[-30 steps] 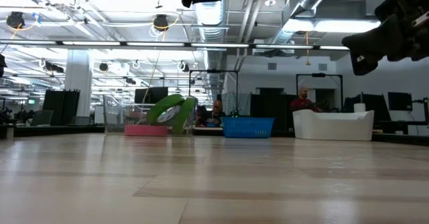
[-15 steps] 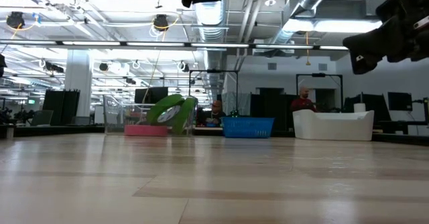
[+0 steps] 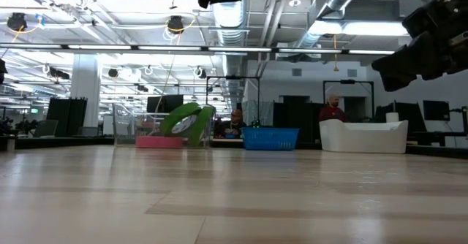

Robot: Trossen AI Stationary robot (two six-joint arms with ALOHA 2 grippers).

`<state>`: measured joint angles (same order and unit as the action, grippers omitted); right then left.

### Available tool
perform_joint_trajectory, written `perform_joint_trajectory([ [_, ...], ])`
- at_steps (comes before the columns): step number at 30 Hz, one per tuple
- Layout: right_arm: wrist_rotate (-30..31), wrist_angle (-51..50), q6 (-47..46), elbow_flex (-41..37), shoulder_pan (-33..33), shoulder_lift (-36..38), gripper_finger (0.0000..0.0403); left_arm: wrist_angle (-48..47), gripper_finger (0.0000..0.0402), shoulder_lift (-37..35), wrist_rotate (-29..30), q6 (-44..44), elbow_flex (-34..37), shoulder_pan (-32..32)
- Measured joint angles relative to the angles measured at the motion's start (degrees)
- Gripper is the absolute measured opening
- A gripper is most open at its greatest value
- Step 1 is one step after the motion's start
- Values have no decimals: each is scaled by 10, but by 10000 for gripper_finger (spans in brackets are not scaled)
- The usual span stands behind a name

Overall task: Pick and place Stapler, Stapler remover, tape
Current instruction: Put the green stapler into the blue bin

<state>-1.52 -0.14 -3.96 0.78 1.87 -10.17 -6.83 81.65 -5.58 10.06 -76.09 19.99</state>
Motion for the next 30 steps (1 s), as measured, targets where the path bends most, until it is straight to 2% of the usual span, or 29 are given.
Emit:
perform_joint_trajectory([
  [30, 0, 0, -36, 0, 5, 2, 0, 8, 252, 0, 0, 0, 0, 0],
])
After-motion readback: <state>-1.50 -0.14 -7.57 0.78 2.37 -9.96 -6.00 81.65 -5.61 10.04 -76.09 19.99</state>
